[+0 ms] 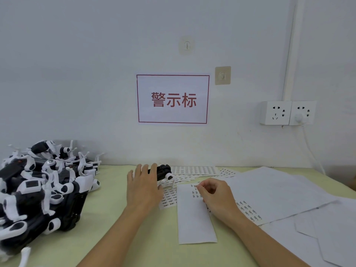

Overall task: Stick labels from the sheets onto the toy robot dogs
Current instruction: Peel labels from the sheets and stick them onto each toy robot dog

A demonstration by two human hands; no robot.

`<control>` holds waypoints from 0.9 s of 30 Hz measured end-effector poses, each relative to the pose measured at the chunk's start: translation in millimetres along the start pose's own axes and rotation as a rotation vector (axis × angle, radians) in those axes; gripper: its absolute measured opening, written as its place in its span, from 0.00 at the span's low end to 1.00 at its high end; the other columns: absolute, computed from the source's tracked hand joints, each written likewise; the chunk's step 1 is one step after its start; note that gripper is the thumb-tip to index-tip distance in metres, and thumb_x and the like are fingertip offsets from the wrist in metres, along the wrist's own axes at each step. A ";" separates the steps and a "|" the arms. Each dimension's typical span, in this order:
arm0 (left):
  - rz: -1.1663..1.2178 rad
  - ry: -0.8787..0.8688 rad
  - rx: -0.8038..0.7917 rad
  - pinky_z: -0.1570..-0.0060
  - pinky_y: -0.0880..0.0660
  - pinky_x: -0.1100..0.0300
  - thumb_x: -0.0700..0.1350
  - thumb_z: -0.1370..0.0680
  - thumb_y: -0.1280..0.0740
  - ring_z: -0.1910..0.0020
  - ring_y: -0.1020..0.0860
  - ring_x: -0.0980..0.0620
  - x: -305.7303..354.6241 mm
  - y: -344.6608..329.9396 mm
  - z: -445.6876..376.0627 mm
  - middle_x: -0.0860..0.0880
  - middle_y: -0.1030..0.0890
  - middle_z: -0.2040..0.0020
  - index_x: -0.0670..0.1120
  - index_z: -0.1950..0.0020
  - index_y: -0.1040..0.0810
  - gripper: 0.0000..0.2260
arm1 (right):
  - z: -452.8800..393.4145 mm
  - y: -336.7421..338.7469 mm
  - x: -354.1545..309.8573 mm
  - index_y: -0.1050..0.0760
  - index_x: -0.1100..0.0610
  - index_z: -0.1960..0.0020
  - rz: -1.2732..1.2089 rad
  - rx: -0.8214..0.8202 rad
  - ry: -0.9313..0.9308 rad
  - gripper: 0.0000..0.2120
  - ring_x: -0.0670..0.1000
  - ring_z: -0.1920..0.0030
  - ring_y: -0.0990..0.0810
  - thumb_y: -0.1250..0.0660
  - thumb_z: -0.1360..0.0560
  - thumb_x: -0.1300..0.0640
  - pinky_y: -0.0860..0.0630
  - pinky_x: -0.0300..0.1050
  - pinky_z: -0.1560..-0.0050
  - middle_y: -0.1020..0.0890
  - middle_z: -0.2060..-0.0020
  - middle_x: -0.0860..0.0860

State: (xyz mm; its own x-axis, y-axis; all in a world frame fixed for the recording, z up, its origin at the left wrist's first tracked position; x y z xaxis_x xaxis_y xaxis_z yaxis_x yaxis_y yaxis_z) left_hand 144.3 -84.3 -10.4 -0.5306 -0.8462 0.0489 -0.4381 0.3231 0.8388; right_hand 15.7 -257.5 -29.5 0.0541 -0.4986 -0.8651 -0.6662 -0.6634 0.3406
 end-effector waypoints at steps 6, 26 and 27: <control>-0.121 0.094 0.006 0.51 0.35 0.58 0.52 0.20 0.36 0.44 0.27 0.47 0.1 9.6 -1.5 0.51 0.23 0.42 0.49 0.35 0.33 0.16 | 0.9 0.5 -1.1 0.20 0.50 0.60 -0.002 -0.005 -0.009 0.07 0.43 0.67 0.21 0.30 0.23 0.55 0.24 0.38 0.62 0.18 0.67 0.47; 1.781 0.483 -0.419 0.58 0.21 0.50 0.33 0.25 0.30 0.61 0.18 0.44 64.8 -0.8 23.0 0.40 0.17 0.46 0.65 0.37 0.30 0.29 | -2.8 2.6 2.4 0.22 0.53 0.58 0.018 0.097 -0.073 0.06 0.45 0.71 0.23 0.34 0.22 0.57 0.27 0.38 0.68 0.18 0.68 0.50; 1.790 0.449 -0.425 0.58 0.21 0.51 0.32 0.25 0.31 0.61 0.18 0.44 65.3 -0.8 24.0 0.41 0.17 0.48 0.64 0.38 0.26 0.28 | -3.0 2.9 2.6 0.22 0.54 0.57 -0.001 0.110 -0.095 0.06 0.48 0.69 0.21 0.34 0.22 0.57 0.25 0.41 0.67 0.18 0.67 0.51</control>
State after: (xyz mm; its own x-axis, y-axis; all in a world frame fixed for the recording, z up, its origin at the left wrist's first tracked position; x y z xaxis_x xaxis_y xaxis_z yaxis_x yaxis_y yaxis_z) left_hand 92.5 -129.7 -20.9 0.1368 0.2660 0.9542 0.5598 0.7740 -0.2961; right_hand 16.2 -262.4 -29.7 -0.0124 -0.4399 -0.8980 -0.7443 -0.5956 0.3021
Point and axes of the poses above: each hand's wrist, its own z-axis away from the middle knuckle, its own y-axis out of the back of the hand, x = y × z, the point moved 1 cm from there along -z, towards the middle knuckle
